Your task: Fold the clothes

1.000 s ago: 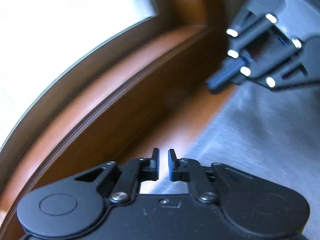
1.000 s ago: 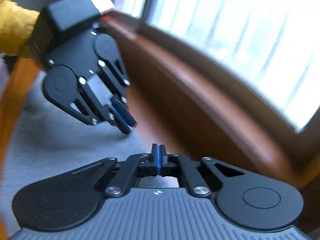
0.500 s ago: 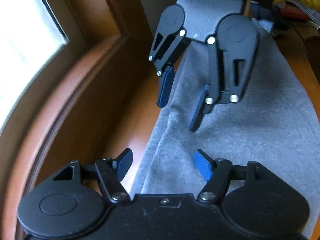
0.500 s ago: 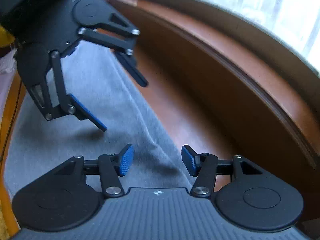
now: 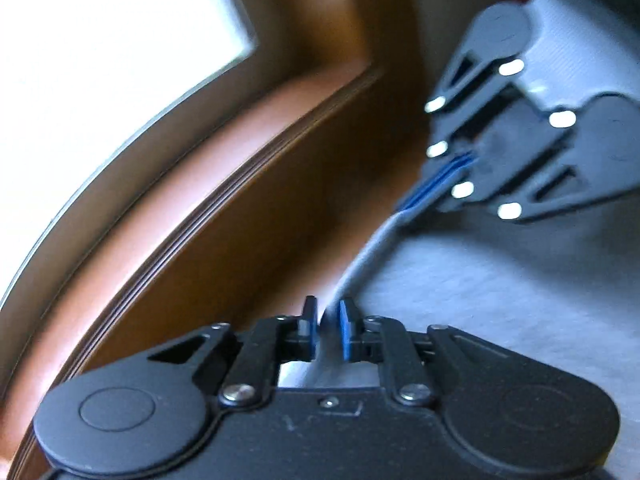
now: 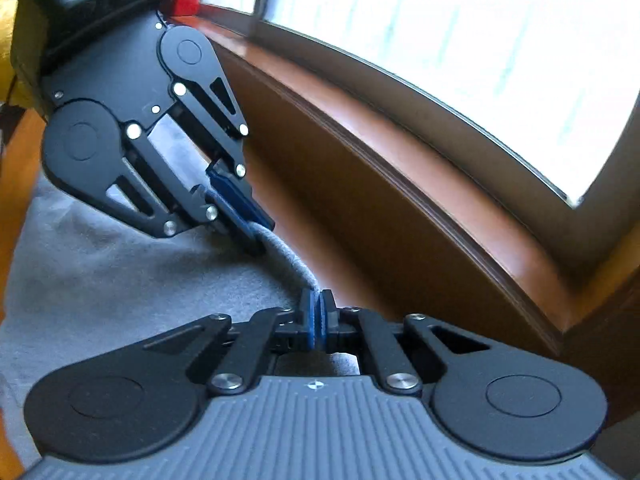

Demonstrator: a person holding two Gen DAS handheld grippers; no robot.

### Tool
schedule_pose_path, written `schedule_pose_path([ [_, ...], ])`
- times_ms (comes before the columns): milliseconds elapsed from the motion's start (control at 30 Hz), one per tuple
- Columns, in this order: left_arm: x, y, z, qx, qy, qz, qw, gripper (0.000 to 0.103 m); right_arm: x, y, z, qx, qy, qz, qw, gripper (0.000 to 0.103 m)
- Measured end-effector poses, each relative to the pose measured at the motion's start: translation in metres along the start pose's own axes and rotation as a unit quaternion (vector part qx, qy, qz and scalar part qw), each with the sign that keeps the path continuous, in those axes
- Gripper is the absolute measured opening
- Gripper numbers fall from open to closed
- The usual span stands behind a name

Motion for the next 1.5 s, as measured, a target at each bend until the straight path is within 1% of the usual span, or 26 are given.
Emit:
schedule_pose_path([
  [67,-0.014,-0.007,0.013,-0.016,0.02,-0.038,0.999,0.012,-0.03,0.0,0.012,0.011,0.027,0.019,0.999,0.005],
  [133,-0.009,-0.015,0.024,-0.044,0.008,-0.085,0.9953,0.019,-0.051,-0.001,0.024,0.022,0.045,0.04,0.998,0.009],
  [200,0.003,-0.019,0.032,-0.04,0.005,-0.103,0.9939,0.024,-0.034,-0.012,0.025,-0.012,0.041,0.067,0.997,0.027],
  [233,0.01,-0.021,0.036,-0.033,0.004,-0.107,0.9936,0.025,-0.02,-0.018,0.027,-0.032,0.036,0.087,0.995,0.029],
  [267,0.018,-0.023,0.039,-0.021,0.0,-0.105,0.9943,0.033,-0.001,-0.025,0.031,-0.051,0.027,0.107,0.993,0.034],
  [300,0.029,-0.025,0.039,-0.005,-0.006,-0.095,0.9954,0.049,0.021,-0.032,0.037,-0.068,0.016,0.126,0.99,0.046],
  [333,0.039,-0.029,0.039,0.011,-0.012,-0.084,0.9963,0.055,0.038,-0.038,0.045,-0.09,0.015,0.132,0.987,0.05],
  [467,0.063,-0.063,0.034,0.032,-0.042,-0.033,0.9981,0.063,0.073,-0.039,0.075,-0.172,0.03,0.095,0.98,0.05],
  [533,0.06,-0.078,0.037,0.016,-0.034,-0.045,0.9983,0.064,0.06,-0.031,0.075,-0.179,0.04,0.068,0.981,0.05],
  [600,0.061,-0.088,0.041,0.006,-0.032,-0.068,0.9971,0.067,0.041,-0.017,0.078,-0.136,0.075,0.095,0.983,0.049],
  [700,0.071,-0.085,0.053,0.019,-0.031,-0.083,0.9959,0.074,0.03,-0.041,0.091,-0.141,0.068,0.188,0.97,0.054],
  [733,0.07,-0.086,0.054,0.029,-0.03,-0.084,0.9956,0.075,0.03,-0.057,0.098,-0.161,0.073,0.222,0.959,0.055],
  [767,0.068,-0.088,0.054,0.036,-0.03,-0.086,0.9952,0.078,0.034,-0.073,0.106,-0.192,0.066,0.232,0.951,0.066],
  [800,0.066,-0.09,0.053,0.041,-0.029,-0.088,0.9948,0.081,0.039,-0.086,0.112,-0.225,0.06,0.227,0.946,0.07],
  [833,0.068,-0.092,0.055,0.043,-0.029,-0.093,0.9944,0.083,0.047,-0.09,0.115,-0.239,0.057,0.234,0.941,0.07],
  [900,0.059,-0.096,0.048,0.04,-0.029,-0.105,0.9933,0.088,0.063,-0.089,0.112,-0.238,0.06,0.27,0.931,0.048],
  [933,0.051,-0.1,0.041,0.038,-0.031,-0.109,0.9929,0.088,0.075,-0.084,0.108,-0.235,0.058,0.284,0.928,0.047],
  [1033,0.028,-0.087,0.028,0.052,-0.03,-0.108,0.9924,0.092,0.092,-0.055,0.1,-0.284,0.012,0.227,0.931,0.057],
  [1133,-0.001,-0.082,0.008,0.091,-0.022,-0.098,0.9908,0.102,0.109,-0.044,0.12,-0.313,0.02,0.181,0.932,0.068],
  [1167,-0.004,-0.079,0.006,0.105,-0.019,-0.094,0.9898,0.103,0.103,-0.046,0.134,-0.312,0.035,0.183,0.932,0.072],
  [1200,-0.006,-0.076,0.005,0.119,-0.016,-0.089,0.9887,0.103,0.094,-0.051,0.148,-0.31,0.059,0.207,0.926,0.077],
  [1233,-0.009,-0.075,0.004,0.132,-0.013,-0.082,0.9878,0.103,0.095,-0.056,0.153,-0.312,0.067,0.228,0.92,0.088],
  [1300,-0.017,-0.074,-0.002,0.151,-0.009,-0.07,0.986,0.103,0.101,-0.069,0.16,-0.319,0.072,0.265,0.907,0.078],
  [1400,-0.012,-0.078,-0.008,0.152,-0.001,-0.09,0.9842,0.102,0.11,-0.087,0.169,-0.329,0.079,0.319,0.885,0.073],
  [1433,-0.004,-0.08,-0.008,0.149,-0.004,-0.103,0.9834,0.102,0.103,-0.078,0.158,-0.319,0.086,0.335,0.883,0.073],
  [1500,0.01,-0.082,-0.003,0.142,-0.008,-0.129,0.9813,0.102,0.093,-0.048,0.137,-0.272,0.087,0.357,0.889,0.076],
])
Point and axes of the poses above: each gripper's, at about its wrist camera, not at the fingertips, and x roughly against the way its jaws point, y to its left, z to its underside, the point moved 2 cm from there along -x, roughly the way its jaws point, and after that the axes turned 1 degree about x, right-handed, at the moved point
